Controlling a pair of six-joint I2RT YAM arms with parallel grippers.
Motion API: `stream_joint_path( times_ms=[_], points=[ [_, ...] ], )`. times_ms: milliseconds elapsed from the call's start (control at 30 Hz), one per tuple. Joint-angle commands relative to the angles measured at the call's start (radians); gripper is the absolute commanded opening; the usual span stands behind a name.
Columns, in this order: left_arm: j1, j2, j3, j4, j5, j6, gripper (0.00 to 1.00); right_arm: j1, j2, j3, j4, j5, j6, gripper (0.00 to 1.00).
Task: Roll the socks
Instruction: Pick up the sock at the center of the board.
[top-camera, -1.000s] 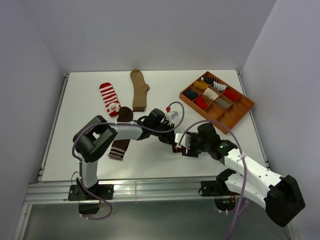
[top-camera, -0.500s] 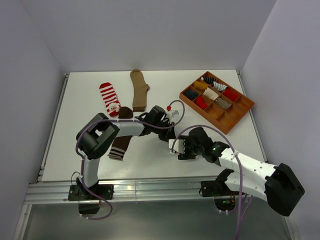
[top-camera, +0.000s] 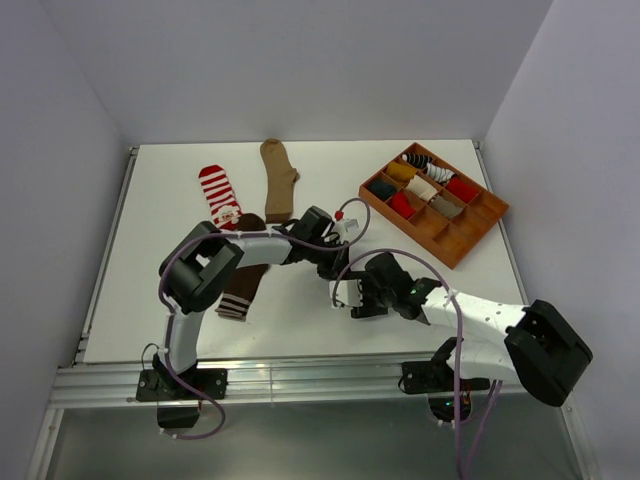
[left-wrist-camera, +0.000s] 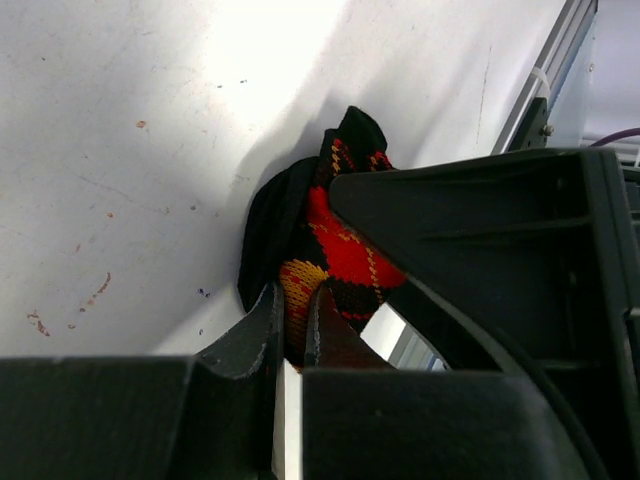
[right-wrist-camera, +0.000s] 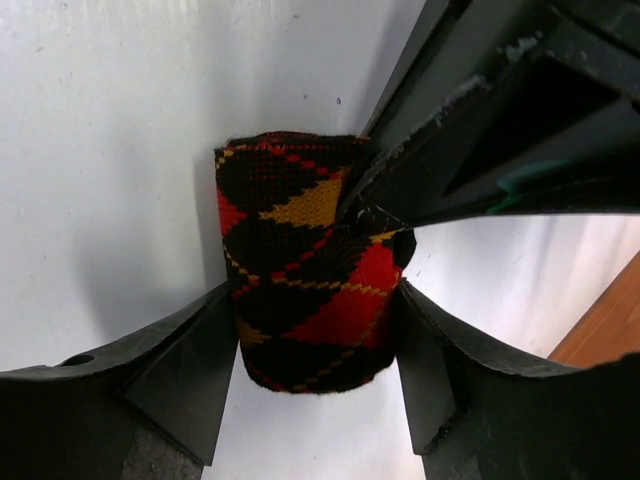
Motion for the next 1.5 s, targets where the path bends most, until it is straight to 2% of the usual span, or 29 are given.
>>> stream_joint_path(
  times_ms=[0,600,733,900,1167,1267,1400,1467],
  points=[
    [0.003,0.075,-0.013,-0.172,-0.051,0.038,0.0,0.019,0.057,0.024,-0.007,0.007,-0.011,0.67],
    [0.083,0.182,0.165,-0.239,0.113,-0.047,0.0,0.022,0.197,0.122,-0.097,0.012,-0.012,0.57],
    [0.094,0.215,0.227,-0.29,0.139,-0.047,0.0,0.023,0.237,0.167,-0.139,0.009,-0.012,0.53],
    [0.108,0.244,0.257,-0.267,0.193,-0.087,0.0,0.023,0.293,0.224,-0.217,-0.004,-0.008,0.46],
    [0.115,0.265,0.261,-0.227,0.26,-0.137,0.01,0.023,0.379,0.317,-0.33,-0.031,0.02,0.46],
    [0.115,0.261,0.253,-0.201,0.268,-0.154,0.03,0.022,0.421,0.349,-0.376,-0.036,0.031,0.4],
    [0.114,0.256,0.236,-0.161,0.282,-0.171,0.05,0.02,0.484,0.389,-0.427,-0.051,0.057,0.17],
    [0.117,0.248,0.218,-0.128,0.285,-0.191,0.07,0.02,0.494,0.391,-0.426,-0.05,0.074,0.13]
  ],
)
